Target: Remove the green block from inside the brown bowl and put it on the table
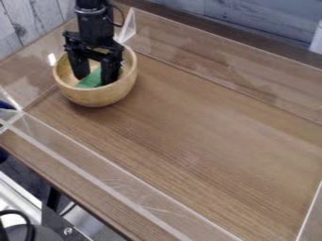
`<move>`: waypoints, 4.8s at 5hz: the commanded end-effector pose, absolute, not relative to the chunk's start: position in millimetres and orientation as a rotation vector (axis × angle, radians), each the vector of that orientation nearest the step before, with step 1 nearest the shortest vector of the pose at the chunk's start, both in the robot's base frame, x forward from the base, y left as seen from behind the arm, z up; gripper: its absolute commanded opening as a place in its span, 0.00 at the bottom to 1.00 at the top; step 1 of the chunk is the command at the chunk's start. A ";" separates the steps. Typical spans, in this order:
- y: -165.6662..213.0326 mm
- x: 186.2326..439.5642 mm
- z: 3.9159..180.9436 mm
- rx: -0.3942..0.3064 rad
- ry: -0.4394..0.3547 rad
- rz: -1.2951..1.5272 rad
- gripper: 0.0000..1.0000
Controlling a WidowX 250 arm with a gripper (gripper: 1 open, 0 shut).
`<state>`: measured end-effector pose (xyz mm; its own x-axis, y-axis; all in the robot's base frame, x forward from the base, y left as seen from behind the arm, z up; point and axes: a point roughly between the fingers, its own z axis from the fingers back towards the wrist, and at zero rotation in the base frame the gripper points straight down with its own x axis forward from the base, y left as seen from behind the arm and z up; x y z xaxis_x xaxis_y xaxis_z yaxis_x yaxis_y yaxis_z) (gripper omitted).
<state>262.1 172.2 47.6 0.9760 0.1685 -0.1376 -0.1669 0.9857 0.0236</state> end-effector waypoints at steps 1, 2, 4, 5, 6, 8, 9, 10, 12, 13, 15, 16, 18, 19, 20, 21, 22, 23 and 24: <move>183.4 272.8 59.2 0.038 0.086 0.182 1.00; 184.5 275.0 55.9 0.032 0.087 0.183 1.00; 186.8 279.5 49.9 0.019 0.087 0.185 1.00; 188.1 281.4 46.4 0.012 0.088 0.186 1.00; 189.6 283.1 42.8 0.004 0.090 0.188 1.00; 191.6 285.4 36.3 -0.014 0.095 0.194 1.00; 192.9 286.3 32.3 -0.021 0.099 0.198 1.00; 192.9 286.8 30.7 -0.022 0.100 0.200 0.00; 188.6 290.0 56.6 -0.039 0.053 0.199 0.00; 186.1 291.5 70.6 -0.048 0.027 0.197 0.00; 169.1 299.5 101.3 -0.067 -0.029 0.166 0.00; 159.9 303.3 124.4 -0.084 -0.071 0.149 0.00; 113.8 311.6 153.9 -0.129 -0.092 0.062 0.00; 87.0 309.9 150.3 -0.135 -0.073 0.008 0.00; 104.6 303.5 138.8 -0.116 -0.064 0.029 0.00; 92.3 296.3 131.3 -0.111 -0.046 -0.009 0.00; 77.3 294.6 125.9 -0.111 -0.042 -0.041 0.00; 93.7 299.6 121.6 -0.103 -0.039 -0.013 0.00; 109.3 304.6 116.3 -0.095 -0.035 0.016 0.00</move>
<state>295.5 103.3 97.7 0.9994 0.0128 -0.0322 -0.0166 0.9923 -0.1224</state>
